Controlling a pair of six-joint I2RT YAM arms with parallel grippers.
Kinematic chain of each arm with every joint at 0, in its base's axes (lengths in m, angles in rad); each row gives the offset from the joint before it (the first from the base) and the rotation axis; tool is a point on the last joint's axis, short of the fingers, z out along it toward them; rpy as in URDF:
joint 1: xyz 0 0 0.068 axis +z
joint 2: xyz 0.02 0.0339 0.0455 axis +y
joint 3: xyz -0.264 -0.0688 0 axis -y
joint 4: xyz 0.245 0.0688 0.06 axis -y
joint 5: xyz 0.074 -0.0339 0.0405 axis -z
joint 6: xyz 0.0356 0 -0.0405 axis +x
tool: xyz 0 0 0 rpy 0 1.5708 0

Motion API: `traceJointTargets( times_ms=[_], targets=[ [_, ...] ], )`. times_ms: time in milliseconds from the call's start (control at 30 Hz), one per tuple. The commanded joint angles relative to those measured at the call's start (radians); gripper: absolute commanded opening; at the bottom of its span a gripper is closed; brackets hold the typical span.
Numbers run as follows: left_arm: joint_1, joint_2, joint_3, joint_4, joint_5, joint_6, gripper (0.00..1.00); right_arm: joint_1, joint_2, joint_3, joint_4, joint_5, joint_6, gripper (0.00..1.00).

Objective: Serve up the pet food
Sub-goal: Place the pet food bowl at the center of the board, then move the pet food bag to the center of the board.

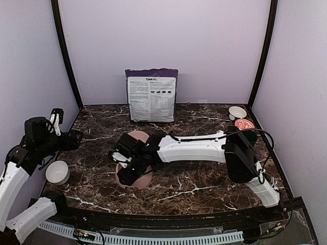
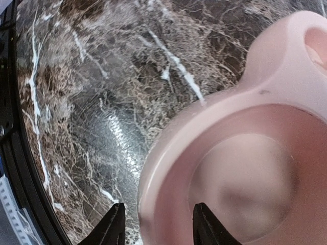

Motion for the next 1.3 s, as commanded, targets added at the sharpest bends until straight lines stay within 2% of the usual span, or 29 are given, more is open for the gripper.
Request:
traceJointTargets(
  times_ms=[0, 167, 267, 300, 433, 533, 733, 967, 1267],
  targets=[
    [-0.003, -0.009, -0.012, 0.016, -0.008, 0.005, 0.89, -0.023, -0.096, 0.024, 0.008, -0.009, 0.012, 0.53],
    [-0.002, -0.004, -0.011, 0.017, 0.0, 0.007, 0.89, -0.049, -0.187, 0.021, 0.029, 0.012, 0.012, 0.69],
    [-0.004, -0.005, -0.012, 0.016, -0.001, 0.007, 0.89, -0.09, -0.248, 0.021, 0.039, 0.035, -0.006, 0.72],
    [-0.002, -0.008, -0.012, 0.016, -0.001, 0.006, 0.89, -0.104, -0.269, 0.018, 0.043, 0.055, -0.019, 0.72],
    [-0.002, -0.017, -0.014, 0.017, -0.003, 0.007, 0.89, -0.149, -0.336, -0.003, 0.061, 0.22, -0.098, 0.88],
    [-0.002, -0.016, -0.014, 0.018, -0.003, 0.008, 0.89, -0.201, -0.372, -0.018, 0.075, 0.283, -0.136, 0.94],
    [-0.003, -0.006, -0.015, 0.019, -0.002, 0.007, 0.89, -0.35, -0.42, -0.048, 0.137, 0.275, -0.148, 0.98],
    [-0.002, -0.012, -0.015, 0.017, -0.013, 0.004, 0.89, -0.48, -0.407, -0.018, 0.171, 0.213, -0.162, 0.99],
    [-0.002, -0.006, -0.015, 0.019, -0.008, 0.006, 0.89, -0.63, -0.341, -0.001, 0.265, 0.006, -0.174, 0.95]
  ],
)
